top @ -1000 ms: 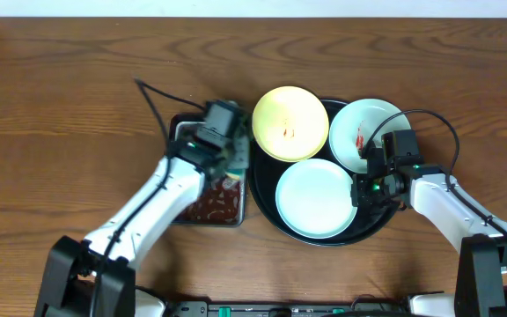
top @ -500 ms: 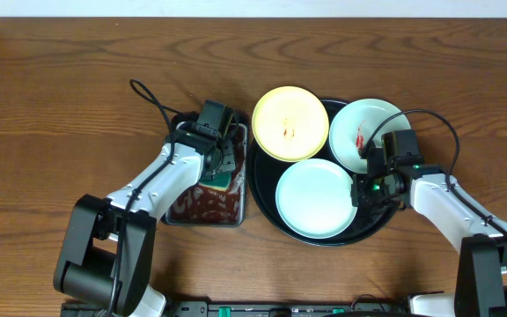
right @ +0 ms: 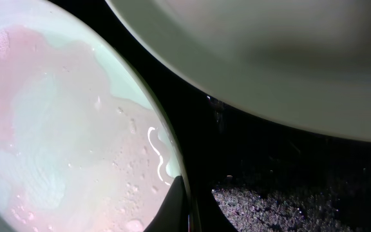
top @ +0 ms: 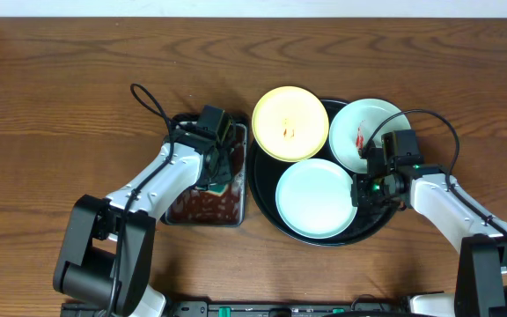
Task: Clean dirty plates on tray and stack at the side
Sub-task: 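Return the sponge to the soapy tray and rinse it with the left gripper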
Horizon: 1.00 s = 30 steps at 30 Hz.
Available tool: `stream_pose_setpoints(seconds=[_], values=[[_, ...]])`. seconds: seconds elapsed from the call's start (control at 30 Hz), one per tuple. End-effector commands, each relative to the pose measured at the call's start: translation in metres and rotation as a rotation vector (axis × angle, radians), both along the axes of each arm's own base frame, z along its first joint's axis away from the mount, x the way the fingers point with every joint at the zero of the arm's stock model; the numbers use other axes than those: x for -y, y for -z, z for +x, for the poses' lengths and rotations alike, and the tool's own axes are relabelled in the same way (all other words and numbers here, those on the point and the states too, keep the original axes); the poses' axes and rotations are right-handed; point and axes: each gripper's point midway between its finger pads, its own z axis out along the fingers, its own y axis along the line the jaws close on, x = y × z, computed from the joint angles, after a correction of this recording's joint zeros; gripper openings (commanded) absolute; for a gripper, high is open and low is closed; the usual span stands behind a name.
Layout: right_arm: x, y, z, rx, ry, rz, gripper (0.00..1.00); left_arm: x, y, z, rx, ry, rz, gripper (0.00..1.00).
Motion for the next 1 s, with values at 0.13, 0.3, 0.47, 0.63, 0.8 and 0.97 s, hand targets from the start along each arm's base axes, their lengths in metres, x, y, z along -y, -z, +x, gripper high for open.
stream_pose_setpoints(seconds=[0.13,0.3,0.47,0.63,0.8,0.97], values=[[0.003,0.0,0.003,0.007,0.008,-0.022,0.01,-0.006,-0.003,-0.007,-0.021,-0.008,0.017,0.67],[0.003,0.0,0.003,0.007,0.008,-0.022,0.01,-0.01,-0.002,-0.018,-0.063,-0.007,0.032,0.72],[0.003,0.0,0.003,0.007,0.008,-0.022,0.02,-0.011,-0.002,-0.021,-0.077,-0.007,0.037,0.74],[0.003,0.0,0.003,0.007,0.008,-0.022,0.02,-0.013,0.002,-0.028,-0.1,-0.008,0.044,0.75],[0.003,0.0,0.003,0.007,0.008,-0.022,0.02,-0.018,0.013,-0.044,-0.145,-0.037,0.051,0.66],[0.003,0.0,0.003,0.007,0.008,-0.022,0.02,-0.019,0.016,-0.049,-0.159,-0.044,0.056,0.27]])
